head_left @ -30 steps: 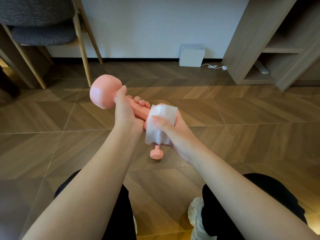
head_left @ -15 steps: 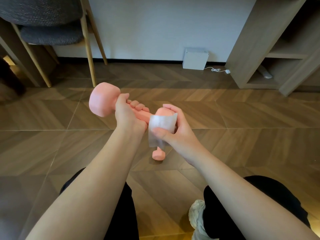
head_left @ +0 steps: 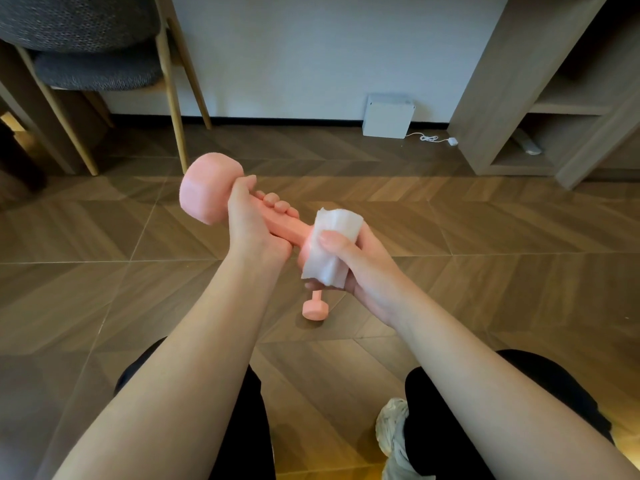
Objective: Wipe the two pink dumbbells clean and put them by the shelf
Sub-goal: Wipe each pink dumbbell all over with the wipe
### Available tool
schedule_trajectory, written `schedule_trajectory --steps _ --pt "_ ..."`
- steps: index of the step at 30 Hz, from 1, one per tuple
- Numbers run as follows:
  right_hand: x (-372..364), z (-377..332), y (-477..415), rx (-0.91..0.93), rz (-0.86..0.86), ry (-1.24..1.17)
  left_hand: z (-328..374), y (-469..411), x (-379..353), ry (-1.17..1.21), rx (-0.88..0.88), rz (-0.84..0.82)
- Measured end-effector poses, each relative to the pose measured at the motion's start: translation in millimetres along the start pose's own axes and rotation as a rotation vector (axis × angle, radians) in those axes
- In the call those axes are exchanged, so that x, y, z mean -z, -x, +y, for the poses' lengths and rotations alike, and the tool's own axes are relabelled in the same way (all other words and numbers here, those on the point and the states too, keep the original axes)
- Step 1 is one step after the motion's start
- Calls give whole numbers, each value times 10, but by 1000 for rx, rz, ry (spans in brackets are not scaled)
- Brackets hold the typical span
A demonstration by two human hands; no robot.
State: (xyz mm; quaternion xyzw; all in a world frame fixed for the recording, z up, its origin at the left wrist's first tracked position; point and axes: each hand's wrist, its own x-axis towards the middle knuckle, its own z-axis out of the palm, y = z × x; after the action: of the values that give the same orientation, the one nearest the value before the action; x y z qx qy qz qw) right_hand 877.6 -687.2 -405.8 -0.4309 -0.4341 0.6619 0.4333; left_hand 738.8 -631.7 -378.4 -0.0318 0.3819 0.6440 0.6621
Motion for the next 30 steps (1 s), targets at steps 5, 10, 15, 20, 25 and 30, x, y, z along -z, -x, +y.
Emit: schedule_trajectory --steps 5,10,15,20,25,30 --pt "86 -47 0 152 33 292 4 -56 6 34 15 109" --pt "90 -71 20 272 14 403 76 -85 18 14 50 88" --pt "23 -18 41 210 62 332 20 -94 32 37 17 92" --pt "-63 -1 21 199 129 203 26 -79 32 69 -34 23" --pt "-7 -20 5 -29 19 20 23 -71 3 67 -101 -10" --pt "28 66 -14 -68 39 114 -37 -78 8 41 -122 42"
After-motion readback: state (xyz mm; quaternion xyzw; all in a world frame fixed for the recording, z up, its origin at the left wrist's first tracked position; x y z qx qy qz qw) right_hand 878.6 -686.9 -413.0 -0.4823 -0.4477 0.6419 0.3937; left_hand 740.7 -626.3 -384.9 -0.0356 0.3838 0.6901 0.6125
